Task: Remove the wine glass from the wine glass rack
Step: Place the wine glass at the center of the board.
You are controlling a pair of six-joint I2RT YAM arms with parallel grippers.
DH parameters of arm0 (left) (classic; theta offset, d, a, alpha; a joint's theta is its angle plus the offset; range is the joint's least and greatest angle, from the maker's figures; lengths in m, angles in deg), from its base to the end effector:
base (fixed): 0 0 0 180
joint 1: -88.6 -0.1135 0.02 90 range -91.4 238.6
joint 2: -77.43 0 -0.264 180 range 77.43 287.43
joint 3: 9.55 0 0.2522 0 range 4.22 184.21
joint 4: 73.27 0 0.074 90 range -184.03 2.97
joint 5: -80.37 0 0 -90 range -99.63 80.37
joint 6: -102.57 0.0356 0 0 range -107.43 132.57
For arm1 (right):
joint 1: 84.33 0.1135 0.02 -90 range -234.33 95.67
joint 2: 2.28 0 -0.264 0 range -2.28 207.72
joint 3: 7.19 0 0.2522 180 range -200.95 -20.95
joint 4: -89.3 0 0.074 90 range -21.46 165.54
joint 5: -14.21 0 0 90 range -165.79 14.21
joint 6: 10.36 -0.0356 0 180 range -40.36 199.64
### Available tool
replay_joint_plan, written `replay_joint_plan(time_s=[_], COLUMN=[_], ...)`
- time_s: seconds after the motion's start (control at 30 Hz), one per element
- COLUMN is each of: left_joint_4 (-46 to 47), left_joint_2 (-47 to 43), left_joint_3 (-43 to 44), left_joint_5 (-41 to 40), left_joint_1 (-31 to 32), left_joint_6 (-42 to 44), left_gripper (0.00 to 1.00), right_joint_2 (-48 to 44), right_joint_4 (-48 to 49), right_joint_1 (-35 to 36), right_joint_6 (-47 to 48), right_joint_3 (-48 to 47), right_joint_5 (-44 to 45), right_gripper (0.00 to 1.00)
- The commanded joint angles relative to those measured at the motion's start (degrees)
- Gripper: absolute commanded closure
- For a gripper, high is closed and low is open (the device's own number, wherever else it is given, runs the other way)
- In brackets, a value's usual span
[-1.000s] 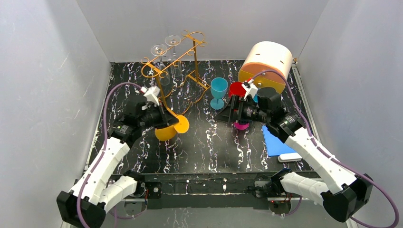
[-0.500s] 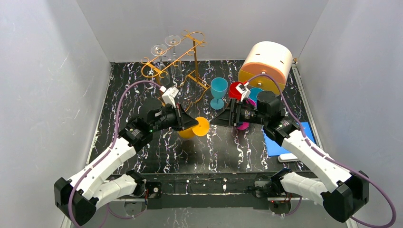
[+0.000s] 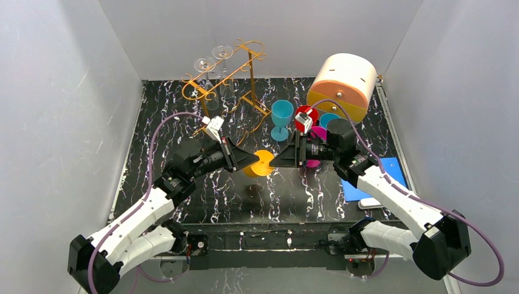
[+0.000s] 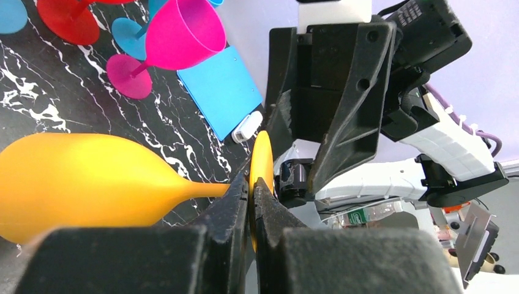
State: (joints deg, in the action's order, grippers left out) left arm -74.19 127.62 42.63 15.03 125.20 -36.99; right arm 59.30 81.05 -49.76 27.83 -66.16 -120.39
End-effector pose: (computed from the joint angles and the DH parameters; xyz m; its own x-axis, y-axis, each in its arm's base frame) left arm 0.1592 -0.1367 0.3270 -0.6576 -0.3732 -0.6545 0.5801 0.3034 -0.7559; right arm 0.1866 0.1590 0.3155 -0.8597 0.0872 -0.5032 -0.4789 0.2046 0.8537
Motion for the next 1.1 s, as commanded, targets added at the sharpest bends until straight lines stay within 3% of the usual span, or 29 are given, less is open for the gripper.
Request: replay_joint_plan(time_s=[0.0,0.2,0.37,0.53,0.57,0.67,0.8,0.9,1.07], left_joint_4=[6.1,6.6,8.6,9.3,9.0,4.5,-3.5,-0.6,12.8], left_joint_2=[-1.0,-1.5,-1.6,-3.0,-3.3,-4.3,-4.1,-3.1,-3.0], left_joint_3=[-1.3,-1.5,-2.6,-4.9,-5.0,-4.1,-1.9,-5.1,-9.4], left_joint_5=[1.7,1.9,2.2,2.1,2.1,1.4,5.5,10.0,10.3], left_joint_1=[0.4,0.4,0.4,0.4,0.4,0.4,0.4,0.4,0.8], left_joint_6=[-2.5,-2.4,-3.5,-3.8,-3.5,-1.7,2.1,-1.5,-8.3], left_gripper=[1.0,1.0,1.0,1.0,0.97,0.69,0.51,0.48,0.52], right_joint_2=[0.8,2.2,2.7,1.9,1.9,1.8,1.7,1.3,0.7], right_joint_4=[8.2,10.4,12.2,14.4,14.5,14.2,15.5,13.7,10.9], right_joint_1=[0.0,0.0,0.0,0.1,0.0,0.0,0.0,0.0,0.1], right_joint_6=[-2.9,-4.5,-5.6,-7.8,-6.9,-5.9,-5.3,-3.6,1.0], right_joint_3=[0.4,0.2,0.0,0.6,0.7,1.1,1.3,1.0,0.1], right_joint_5=[-2.6,-3.1,-3.7,-2.5,-2.4,-1.4,-0.7,0.4,1.8], right_gripper=[0.52,0.6,0.74,0.96,0.98,0.99,0.99,0.99,0.99])
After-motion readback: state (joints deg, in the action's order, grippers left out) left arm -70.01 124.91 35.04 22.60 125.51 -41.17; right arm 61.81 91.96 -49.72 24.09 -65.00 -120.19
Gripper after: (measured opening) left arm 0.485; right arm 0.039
